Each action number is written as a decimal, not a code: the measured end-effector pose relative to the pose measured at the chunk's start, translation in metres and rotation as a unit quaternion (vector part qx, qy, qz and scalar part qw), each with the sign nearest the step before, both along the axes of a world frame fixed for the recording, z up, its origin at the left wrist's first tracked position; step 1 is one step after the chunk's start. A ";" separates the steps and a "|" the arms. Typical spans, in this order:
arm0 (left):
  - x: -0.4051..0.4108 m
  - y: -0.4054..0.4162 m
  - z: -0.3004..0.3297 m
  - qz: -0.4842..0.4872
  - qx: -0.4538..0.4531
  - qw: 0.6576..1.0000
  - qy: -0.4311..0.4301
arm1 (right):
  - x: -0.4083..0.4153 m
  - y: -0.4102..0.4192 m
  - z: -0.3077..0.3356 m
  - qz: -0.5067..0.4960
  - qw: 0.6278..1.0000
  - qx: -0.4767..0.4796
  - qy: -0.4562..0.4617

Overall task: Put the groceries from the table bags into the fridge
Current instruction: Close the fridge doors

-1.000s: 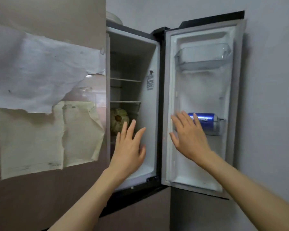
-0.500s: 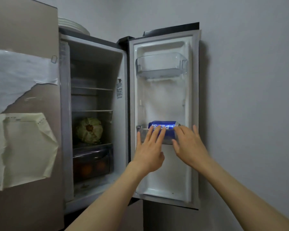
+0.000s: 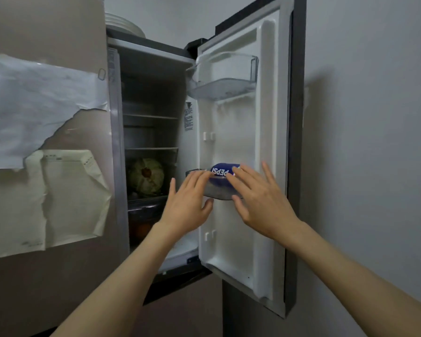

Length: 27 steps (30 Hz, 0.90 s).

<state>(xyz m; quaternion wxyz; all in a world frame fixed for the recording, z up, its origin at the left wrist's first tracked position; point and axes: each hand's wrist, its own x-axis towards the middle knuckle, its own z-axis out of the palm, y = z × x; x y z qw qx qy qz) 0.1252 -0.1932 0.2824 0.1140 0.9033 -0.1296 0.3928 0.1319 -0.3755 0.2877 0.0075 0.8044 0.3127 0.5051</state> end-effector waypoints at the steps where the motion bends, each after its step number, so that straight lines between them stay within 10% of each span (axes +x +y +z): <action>1: -0.003 0.010 0.000 -0.002 -0.014 1.000 0.010 | -0.003 0.003 0.001 -0.004 1.000 -0.008 -0.012; 27: -0.063 0.227 -0.018 0.289 0.059 0.955 -0.022 | 0.014 0.185 0.002 0.047 0.993 -0.052 -0.095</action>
